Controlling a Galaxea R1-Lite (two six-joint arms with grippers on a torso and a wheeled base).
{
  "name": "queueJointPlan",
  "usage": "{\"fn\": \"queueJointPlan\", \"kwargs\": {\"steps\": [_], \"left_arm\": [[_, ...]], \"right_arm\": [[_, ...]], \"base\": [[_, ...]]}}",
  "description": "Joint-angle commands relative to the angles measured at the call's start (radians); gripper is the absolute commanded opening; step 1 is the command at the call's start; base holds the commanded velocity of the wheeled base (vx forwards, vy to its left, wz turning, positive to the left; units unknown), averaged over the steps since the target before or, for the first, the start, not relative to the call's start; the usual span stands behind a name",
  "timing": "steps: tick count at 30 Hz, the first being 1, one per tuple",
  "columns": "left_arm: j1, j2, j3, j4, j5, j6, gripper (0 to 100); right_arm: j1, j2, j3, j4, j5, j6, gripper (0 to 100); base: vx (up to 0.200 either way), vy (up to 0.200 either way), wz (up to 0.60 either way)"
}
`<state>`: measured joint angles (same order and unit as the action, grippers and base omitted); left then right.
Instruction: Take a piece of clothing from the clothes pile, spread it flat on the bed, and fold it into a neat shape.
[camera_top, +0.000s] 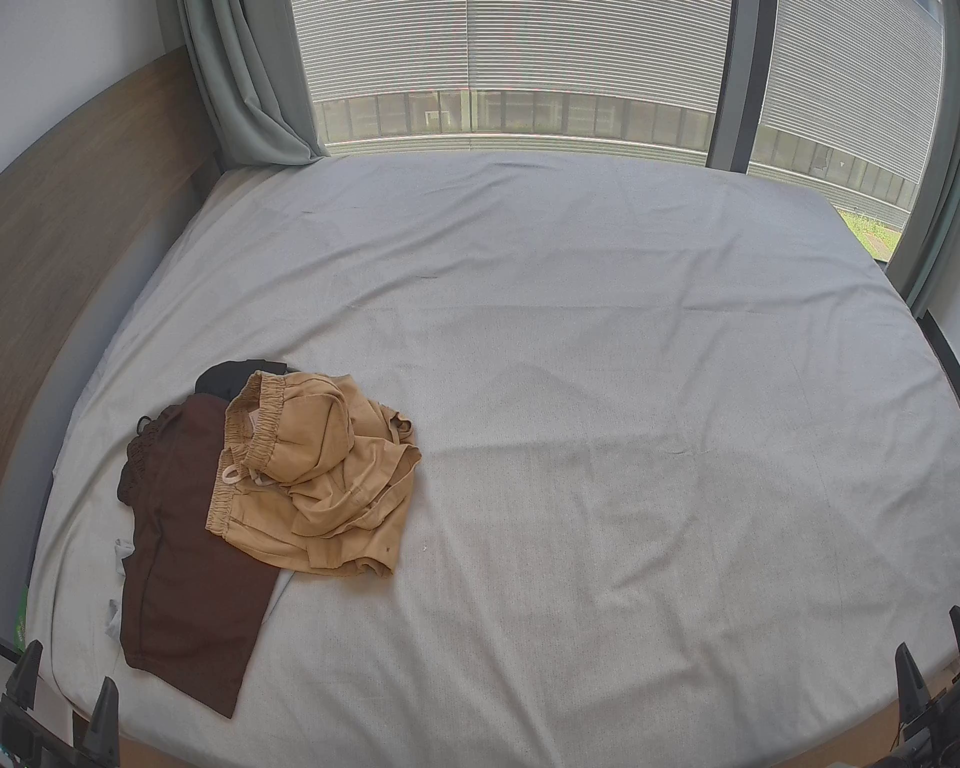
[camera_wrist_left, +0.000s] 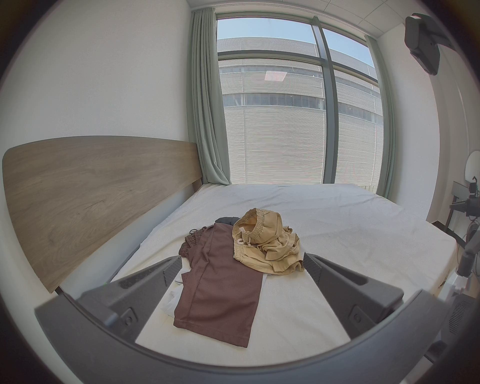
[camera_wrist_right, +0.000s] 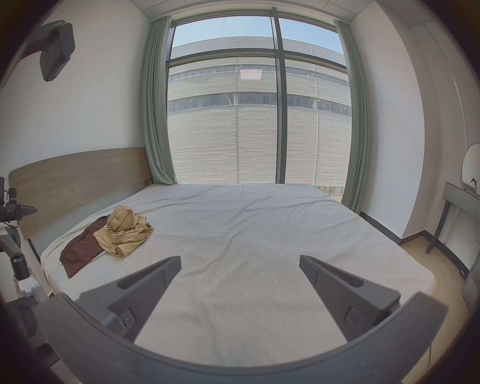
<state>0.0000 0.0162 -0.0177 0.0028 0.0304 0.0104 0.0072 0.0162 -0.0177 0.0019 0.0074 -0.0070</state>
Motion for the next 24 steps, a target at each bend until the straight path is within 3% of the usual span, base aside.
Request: {"fn": "queueJointPlan", "kwargs": {"steps": [1,24], "left_arm": [[0.002,-0.015,0.018,0.000,0.000,0.002,100],[0.002,-0.015,0.018,0.000,0.009,-0.009,100]], "right_arm": [[-0.001,-0.016,0.016,0.000,0.002,-0.002,100],[-0.001,-0.016,0.016,0.000,0.003,-0.001,100]], "base": [[0.000,0.000,0.00],[0.000,0.000,0.00]]}}
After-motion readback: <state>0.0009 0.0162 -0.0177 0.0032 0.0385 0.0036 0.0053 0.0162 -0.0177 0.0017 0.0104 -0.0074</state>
